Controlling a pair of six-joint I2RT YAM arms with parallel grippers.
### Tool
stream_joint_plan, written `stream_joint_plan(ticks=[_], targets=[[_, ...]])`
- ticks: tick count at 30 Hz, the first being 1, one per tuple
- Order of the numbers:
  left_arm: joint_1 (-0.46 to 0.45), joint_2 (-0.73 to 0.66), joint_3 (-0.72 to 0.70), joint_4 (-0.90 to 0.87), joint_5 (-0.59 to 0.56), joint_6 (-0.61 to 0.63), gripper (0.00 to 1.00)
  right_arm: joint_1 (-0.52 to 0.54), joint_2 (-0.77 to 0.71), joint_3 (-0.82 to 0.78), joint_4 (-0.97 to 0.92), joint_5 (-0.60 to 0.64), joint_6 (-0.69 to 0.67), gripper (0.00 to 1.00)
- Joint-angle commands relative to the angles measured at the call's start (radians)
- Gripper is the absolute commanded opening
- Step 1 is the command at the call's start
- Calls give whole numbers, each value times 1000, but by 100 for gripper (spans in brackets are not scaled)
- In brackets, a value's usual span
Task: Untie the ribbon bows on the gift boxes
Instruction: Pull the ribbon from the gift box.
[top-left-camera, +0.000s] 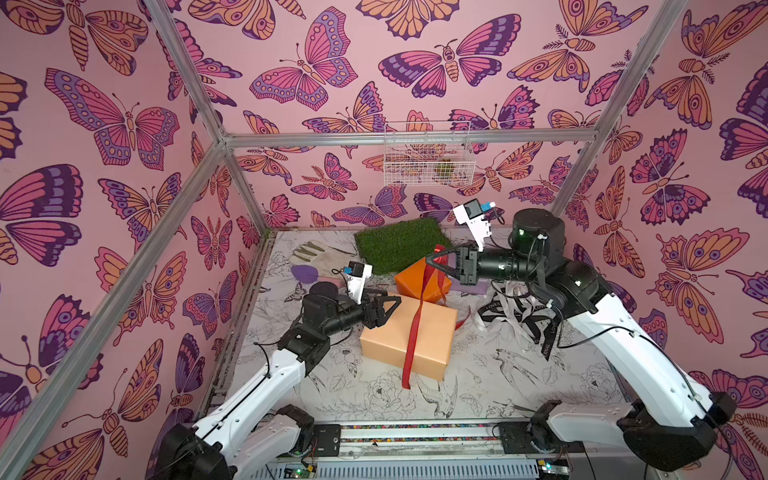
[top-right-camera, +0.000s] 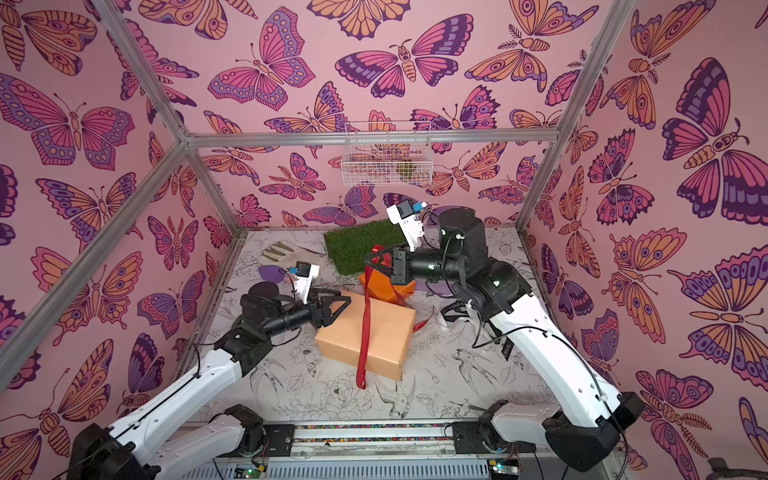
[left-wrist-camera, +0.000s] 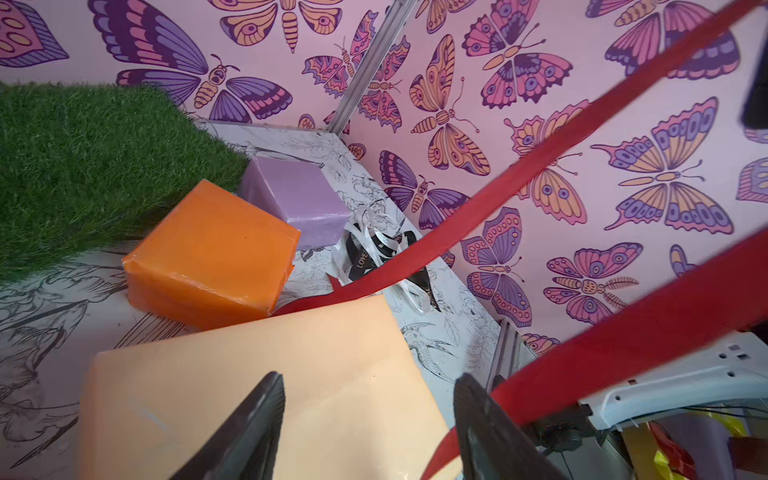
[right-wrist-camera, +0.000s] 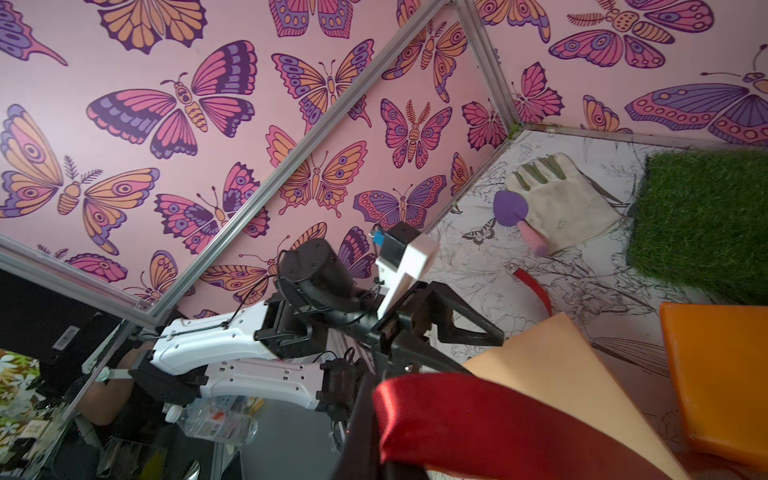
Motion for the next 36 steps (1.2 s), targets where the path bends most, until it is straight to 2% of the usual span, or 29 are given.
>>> stream_joint_plan(ticks=[1,4,9,15,19,25,27,28,30,32,33,36], targets=[[-50,-19,-11,-1,75,-3,68,-10,10,-19,60,41,17,0],[-86,2,1,0,61,19,68,-6,31,-29,119,-24,64,0],[-89,87,61,13,60,60,68,6,47,-29,136,-135,98,0],[-87,192,175,28,49,197,69,6,42,-29,80,-272,95,0],[-86,319,275,65,159,248,72,6,63,-17,73,-400,128,0],[-99,425,356,126,271,229,69,6,64,-3,20,-451,89,0],[-102,446,361,139,275,224,57,3,59,7,-3,-450,72,0],[-101,455,363,143,273,218,45,0,54,10,-11,-447,65,0],[-100,462,357,147,268,206,30,-20,39,5,-17,-430,60,0],[-100,454,339,151,261,191,7,-55,19,-15,-17,-391,63,0],[-100,448,324,154,253,179,0,-79,9,-29,-14,-366,69,0],[-100,423,268,191,226,128,0,-146,-14,-80,50,-301,127,0]])
